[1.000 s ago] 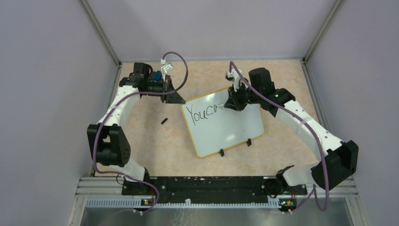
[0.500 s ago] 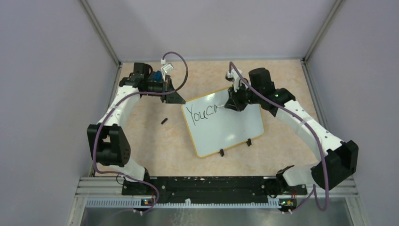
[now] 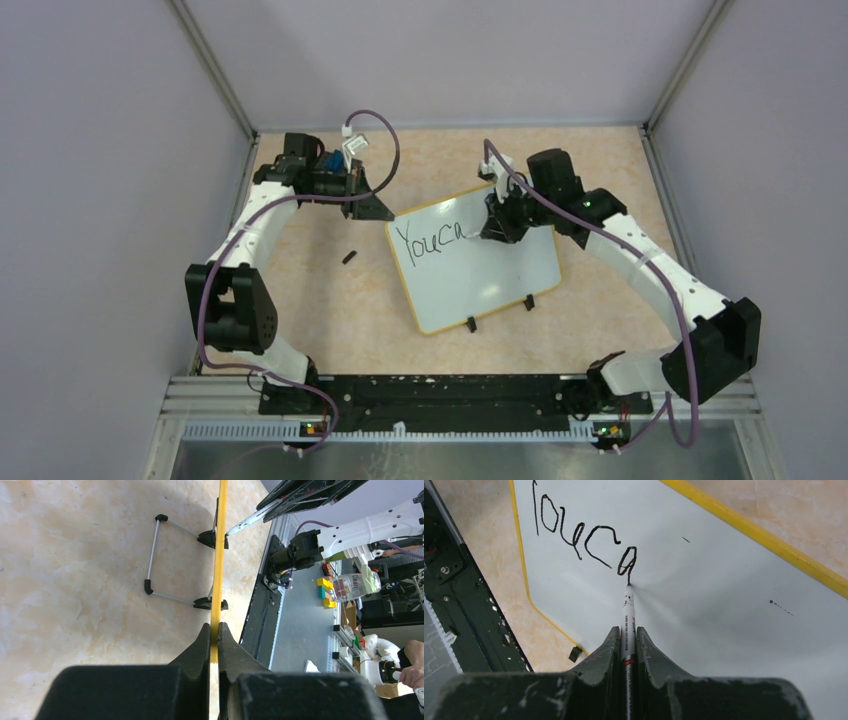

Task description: Write a sentence on the whiteboard

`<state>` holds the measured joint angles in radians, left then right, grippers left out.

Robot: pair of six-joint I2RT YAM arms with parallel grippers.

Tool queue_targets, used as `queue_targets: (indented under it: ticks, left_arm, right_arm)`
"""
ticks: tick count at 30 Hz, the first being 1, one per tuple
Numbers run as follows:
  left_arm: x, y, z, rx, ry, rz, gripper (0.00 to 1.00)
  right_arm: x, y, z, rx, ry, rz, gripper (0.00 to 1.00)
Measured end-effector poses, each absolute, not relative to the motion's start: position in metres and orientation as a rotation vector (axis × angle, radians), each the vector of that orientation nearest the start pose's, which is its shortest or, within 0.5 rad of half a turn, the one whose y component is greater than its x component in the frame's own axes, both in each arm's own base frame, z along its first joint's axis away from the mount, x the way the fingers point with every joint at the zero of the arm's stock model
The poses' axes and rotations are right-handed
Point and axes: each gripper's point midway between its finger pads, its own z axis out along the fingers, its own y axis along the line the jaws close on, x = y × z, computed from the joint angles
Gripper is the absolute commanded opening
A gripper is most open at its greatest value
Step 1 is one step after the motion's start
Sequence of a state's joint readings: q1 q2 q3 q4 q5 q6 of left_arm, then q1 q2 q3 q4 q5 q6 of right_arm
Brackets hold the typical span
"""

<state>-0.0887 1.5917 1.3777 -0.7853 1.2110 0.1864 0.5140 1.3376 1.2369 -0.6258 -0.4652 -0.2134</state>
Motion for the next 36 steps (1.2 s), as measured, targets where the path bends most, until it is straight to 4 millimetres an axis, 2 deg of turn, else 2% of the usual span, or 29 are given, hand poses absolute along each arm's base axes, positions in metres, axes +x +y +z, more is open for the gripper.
queue_targets:
  ticks: [6,15,36]
  left_arm:
    - [0.305,-0.189,0.242,0.724,2.059,-1.449,0.0]
    - [0.305,-0.19,0.242,0.725,2.058,-1.449,0.0]
    - [0.304,-0.19,0.242,0.729,2.058,-1.442,0.0]
  right_arm:
    - [0.273,0.235,0.219,-1.047,2.066,0.687,0.0]
    - [0.284,0.236,0.245,-1.024,2.004,0.671,0.0]
    - [0.292,0.235,0.236,-1.009,2.013,0.652,0.0]
